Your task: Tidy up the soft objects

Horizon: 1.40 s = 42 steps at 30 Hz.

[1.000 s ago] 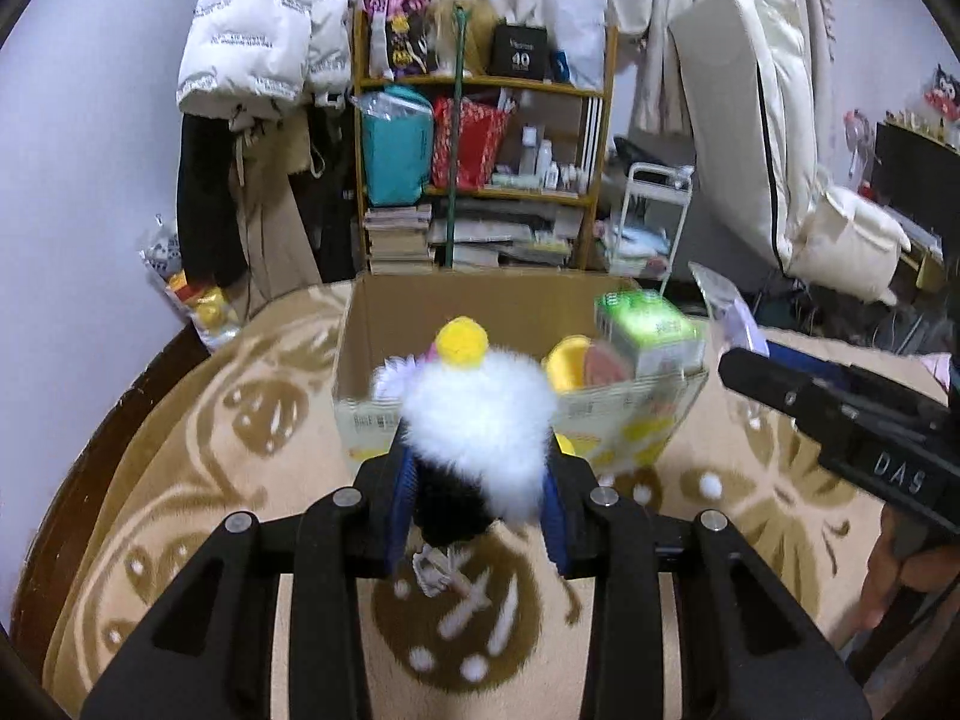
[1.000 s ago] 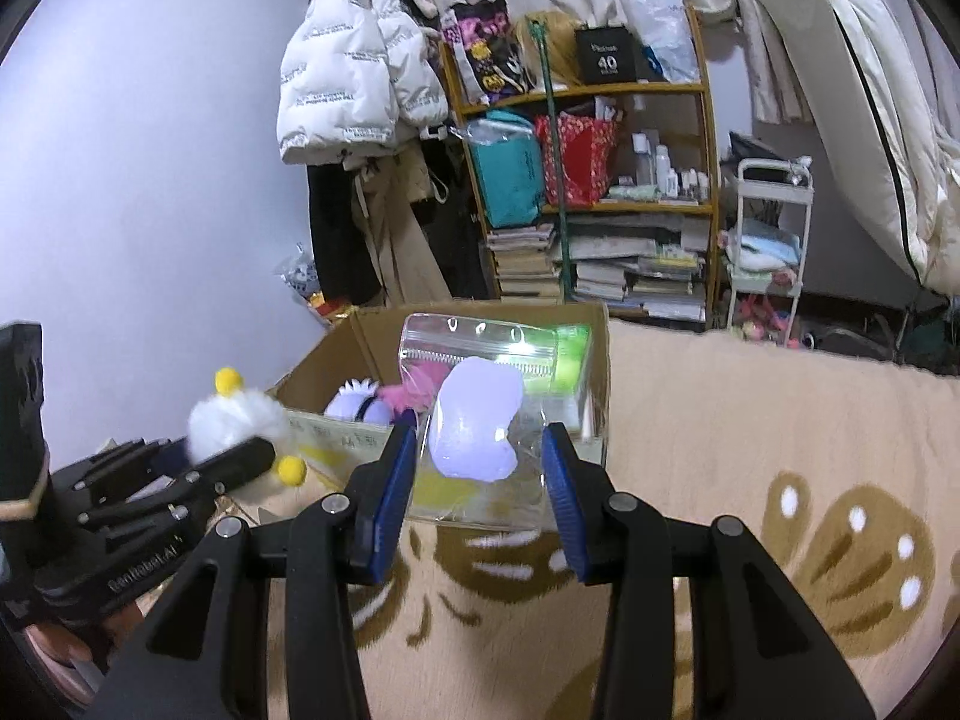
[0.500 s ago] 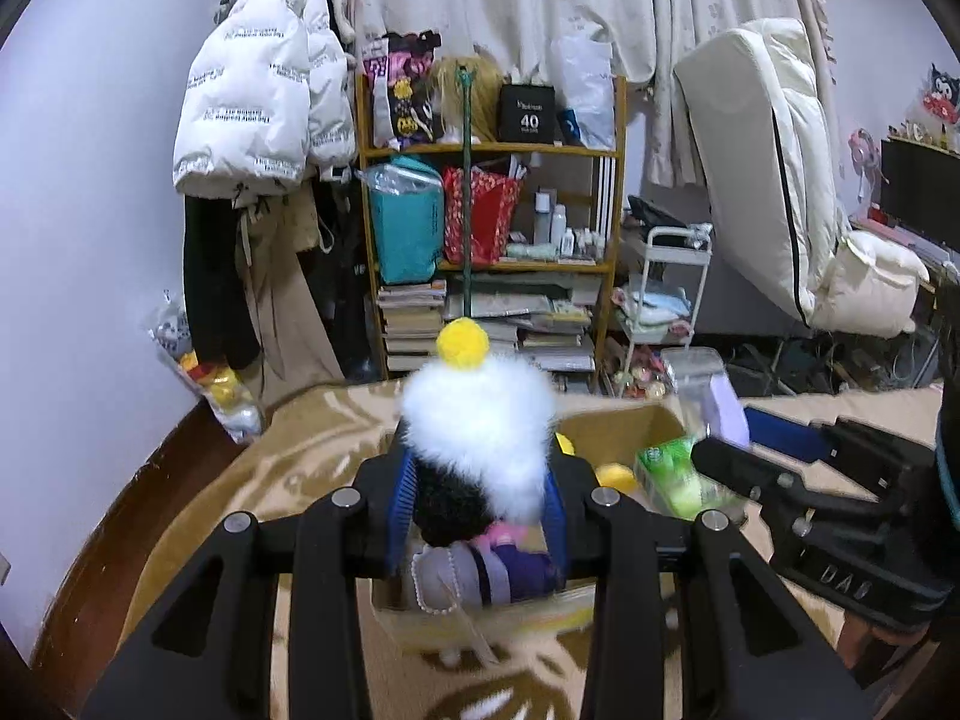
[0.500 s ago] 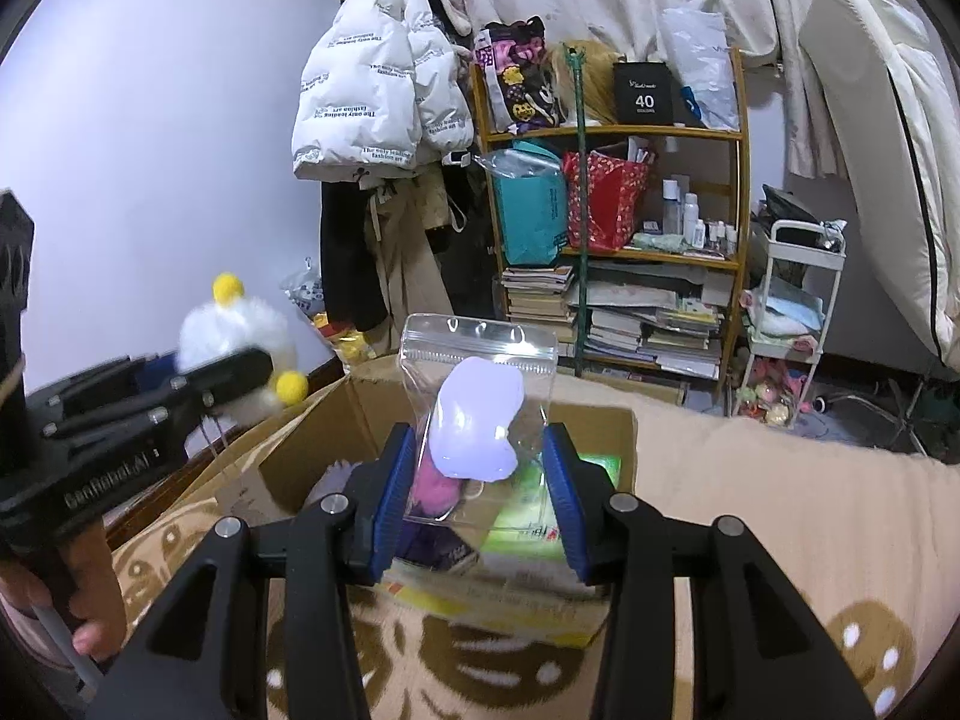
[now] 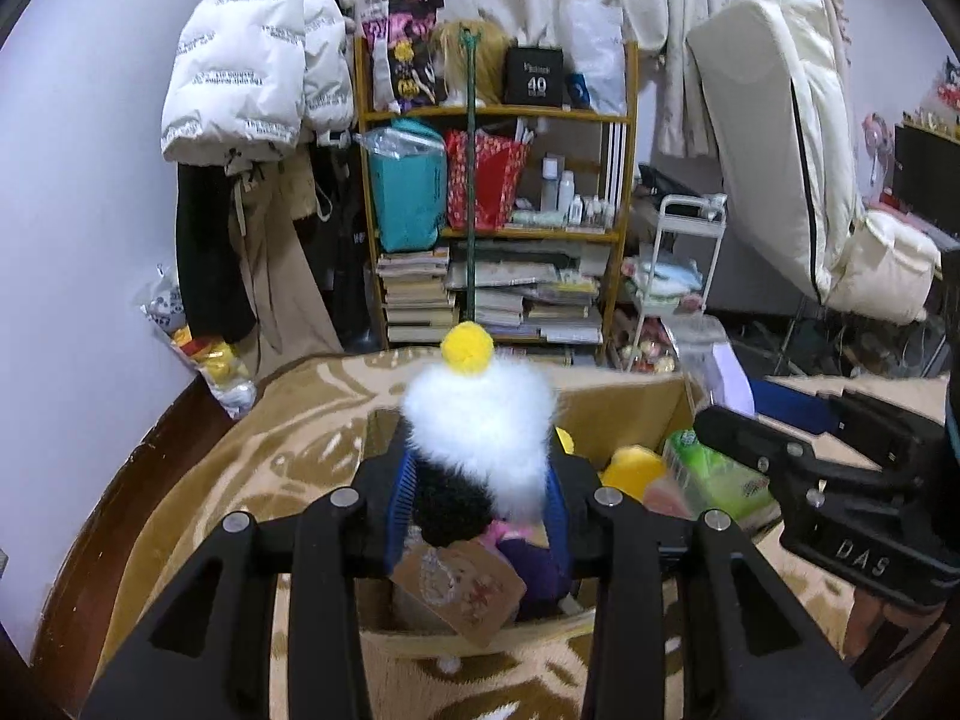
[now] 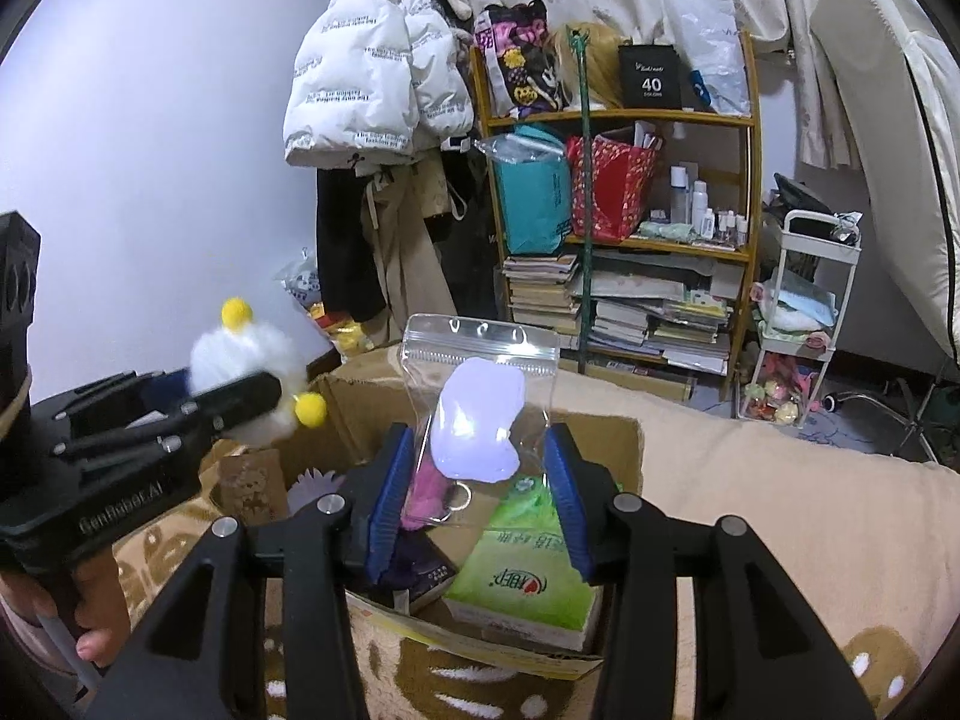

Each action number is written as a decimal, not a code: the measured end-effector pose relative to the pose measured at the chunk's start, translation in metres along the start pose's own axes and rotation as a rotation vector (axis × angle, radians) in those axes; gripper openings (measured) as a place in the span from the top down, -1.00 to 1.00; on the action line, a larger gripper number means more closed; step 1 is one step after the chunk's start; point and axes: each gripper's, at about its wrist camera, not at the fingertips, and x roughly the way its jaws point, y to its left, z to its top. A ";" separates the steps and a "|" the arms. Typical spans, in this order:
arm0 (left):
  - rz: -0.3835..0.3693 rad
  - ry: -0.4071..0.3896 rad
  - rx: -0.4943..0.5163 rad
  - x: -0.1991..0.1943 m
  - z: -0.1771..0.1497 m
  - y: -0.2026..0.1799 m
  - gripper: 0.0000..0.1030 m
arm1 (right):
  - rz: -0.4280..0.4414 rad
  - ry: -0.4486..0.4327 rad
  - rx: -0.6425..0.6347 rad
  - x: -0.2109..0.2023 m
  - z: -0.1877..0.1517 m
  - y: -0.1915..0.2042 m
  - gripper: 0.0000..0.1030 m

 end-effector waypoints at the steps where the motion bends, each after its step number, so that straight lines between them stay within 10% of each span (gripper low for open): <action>1: 0.001 0.007 0.001 0.002 -0.003 0.000 0.30 | -0.001 0.006 -0.003 0.002 -0.002 0.000 0.07; 10: -0.002 0.063 -0.027 0.006 -0.019 0.011 0.26 | 0.020 0.018 -0.008 0.005 -0.007 0.002 0.03; 16: 0.029 0.005 -0.005 -0.017 -0.028 0.018 -0.23 | 0.014 0.024 -0.011 0.006 -0.007 0.003 -0.01; 35: 0.103 -0.044 0.049 -0.096 -0.040 0.011 -0.86 | -0.023 -0.080 0.048 -0.074 -0.007 0.006 -0.96; 42: 0.125 -0.076 0.012 -0.137 -0.052 0.020 -0.97 | -0.045 -0.140 0.062 -0.125 -0.015 0.008 -1.00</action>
